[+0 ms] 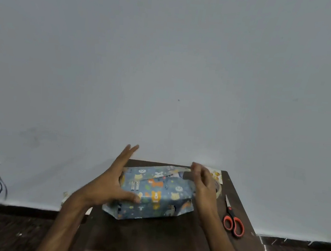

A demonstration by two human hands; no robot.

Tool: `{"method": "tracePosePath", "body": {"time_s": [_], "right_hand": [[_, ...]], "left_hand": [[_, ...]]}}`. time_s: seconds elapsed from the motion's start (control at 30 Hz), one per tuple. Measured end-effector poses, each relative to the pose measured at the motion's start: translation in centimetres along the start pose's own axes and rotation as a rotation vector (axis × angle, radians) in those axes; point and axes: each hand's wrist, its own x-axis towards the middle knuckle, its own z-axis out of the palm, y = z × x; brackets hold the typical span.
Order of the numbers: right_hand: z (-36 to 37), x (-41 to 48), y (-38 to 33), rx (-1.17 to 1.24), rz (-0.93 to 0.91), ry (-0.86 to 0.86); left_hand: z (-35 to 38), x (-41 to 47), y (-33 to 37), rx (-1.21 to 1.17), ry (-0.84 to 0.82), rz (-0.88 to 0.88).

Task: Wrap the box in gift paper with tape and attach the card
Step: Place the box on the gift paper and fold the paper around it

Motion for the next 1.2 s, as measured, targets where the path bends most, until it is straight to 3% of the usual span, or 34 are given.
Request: {"method": "tracePosePath", "body": {"time_s": [0.1,0.23,0.3,0.37,0.4,0.5,0.67,0.87,0.93,1.1,1.2], "right_hand": [[-0.4,-0.1,0.2,-0.275,-0.082,-0.02],[-0.8,-0.3,0.2,-0.406,-0.078,-0.052],[-1.0,-0.3,0.0,-0.442,-0.074,-0.096],[-1.2,-0.4,0.0,-0.451,-0.084,-0.122],[-1.3,-0.3,0.1,-0.439,-0.093,-0.116],[-1.7,-0.1,0.3,-0.402,-0.114,-0.104],[-1.8,-0.1,0.3,-0.33,-0.124,-0.137],[-1.6,0.3,0.2,-0.223,-0.13,-0.178],[-1.7,0.4,0.1,-0.246,-0.136,-0.222],[-2.5,0.3,-1.3,-0.161,-0.145,-0.39],[-3.2,0.1,-1.9,-0.162,-0.11,-0.53]], "left_hand": [[-0.2,-1.2,-0.9,-0.129,0.157,-0.202],[-1.3,-2.9,-2.2,-0.137,0.045,-0.359],[-1.6,-3.1,-2.7,0.039,0.082,-0.43],[-1.7,-3.1,-3.5,0.386,0.245,-0.527],[-1.7,-3.0,-3.7,0.445,0.324,-0.57],[-1.0,-2.7,-3.2,0.047,0.348,-0.6],[-0.8,-2.1,-2.0,-0.394,0.466,-0.477],[0.0,-2.2,-1.7,-0.413,0.3,-0.552],[-0.1,-2.1,-2.0,-0.45,0.257,-0.501],[-1.3,-1.1,-1.7,-0.824,0.528,-0.24],[-1.3,-1.3,-1.8,-0.794,0.435,-0.241]]}}
